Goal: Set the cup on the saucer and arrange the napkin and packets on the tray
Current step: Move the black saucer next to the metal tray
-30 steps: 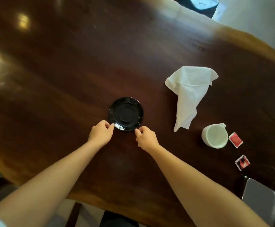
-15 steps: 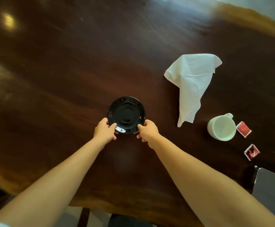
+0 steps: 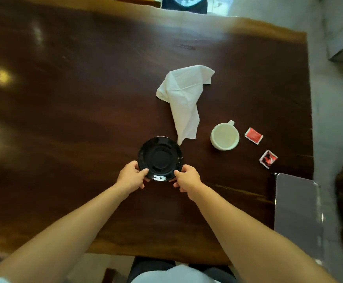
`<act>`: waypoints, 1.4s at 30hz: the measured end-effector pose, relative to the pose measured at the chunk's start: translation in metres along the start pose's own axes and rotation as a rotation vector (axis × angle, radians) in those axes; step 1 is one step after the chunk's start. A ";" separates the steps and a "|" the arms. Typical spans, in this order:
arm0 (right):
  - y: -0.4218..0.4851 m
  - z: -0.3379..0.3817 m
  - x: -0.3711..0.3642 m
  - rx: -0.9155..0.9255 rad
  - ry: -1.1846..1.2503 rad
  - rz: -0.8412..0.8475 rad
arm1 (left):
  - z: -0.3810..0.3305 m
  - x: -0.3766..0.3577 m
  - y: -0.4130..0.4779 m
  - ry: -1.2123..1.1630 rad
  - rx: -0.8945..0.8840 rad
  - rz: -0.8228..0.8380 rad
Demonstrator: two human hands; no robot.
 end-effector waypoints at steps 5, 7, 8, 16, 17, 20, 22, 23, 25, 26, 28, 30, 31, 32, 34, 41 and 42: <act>-0.025 -0.049 0.072 -0.001 0.058 -0.014 | -0.032 -0.068 -0.039 0.022 -0.020 0.052; -0.034 -0.070 0.102 -0.001 0.067 -0.028 | -0.042 -0.099 -0.052 0.029 -0.023 0.087; -0.039 -0.082 0.119 -0.001 0.072 -0.043 | -0.048 -0.118 -0.058 0.027 -0.025 0.112; -0.056 -0.181 0.220 -0.048 0.124 -0.138 | -0.080 -0.245 -0.091 0.050 -0.011 0.257; -0.057 -0.190 0.227 -0.062 0.128 -0.148 | -0.082 -0.256 -0.093 0.056 -0.008 0.271; -0.062 -0.214 0.249 -0.088 0.147 -0.173 | -0.085 -0.287 -0.100 0.052 0.014 0.311; -0.065 -0.224 0.257 -0.091 0.168 -0.176 | -0.083 -0.300 -0.103 0.054 0.034 0.322; -0.067 -0.228 0.259 -0.095 0.176 -0.179 | -0.083 -0.304 -0.104 0.057 0.040 0.327; -0.068 -0.234 0.260 -0.105 0.185 -0.185 | -0.081 -0.308 -0.104 0.062 0.046 0.333; -0.068 -0.235 0.259 -0.112 0.186 -0.182 | -0.081 -0.308 -0.103 0.065 0.044 0.336; -0.066 -0.237 0.256 -0.122 0.188 -0.171 | -0.079 -0.306 -0.099 0.067 0.039 0.331; -0.062 -0.235 0.252 -0.130 0.185 -0.167 | -0.076 -0.304 -0.096 0.065 0.041 0.321; -0.061 -0.234 0.250 -0.131 0.183 -0.167 | -0.075 -0.303 -0.094 0.060 0.044 0.317; -0.059 -0.233 0.249 -0.132 0.180 -0.167 | -0.074 -0.302 -0.092 0.055 0.048 0.313; -0.056 -0.231 0.247 -0.141 0.171 -0.165 | -0.070 -0.301 -0.088 0.050 0.060 0.307; -0.051 -0.228 0.243 -0.147 0.162 -0.151 | -0.064 -0.299 -0.085 0.041 0.073 0.302; -0.050 -0.229 0.243 -0.151 0.163 -0.149 | -0.063 -0.300 -0.084 0.043 0.078 0.301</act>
Point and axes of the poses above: each hand's wrist, its own y-axis towards the middle knuckle, its own x-axis out of the back of the hand, z = x × y, the point moved 6 cm from there along y, towards the middle knuckle, and after that the axes turned 2 degrees about z, right-handed, at the moved point
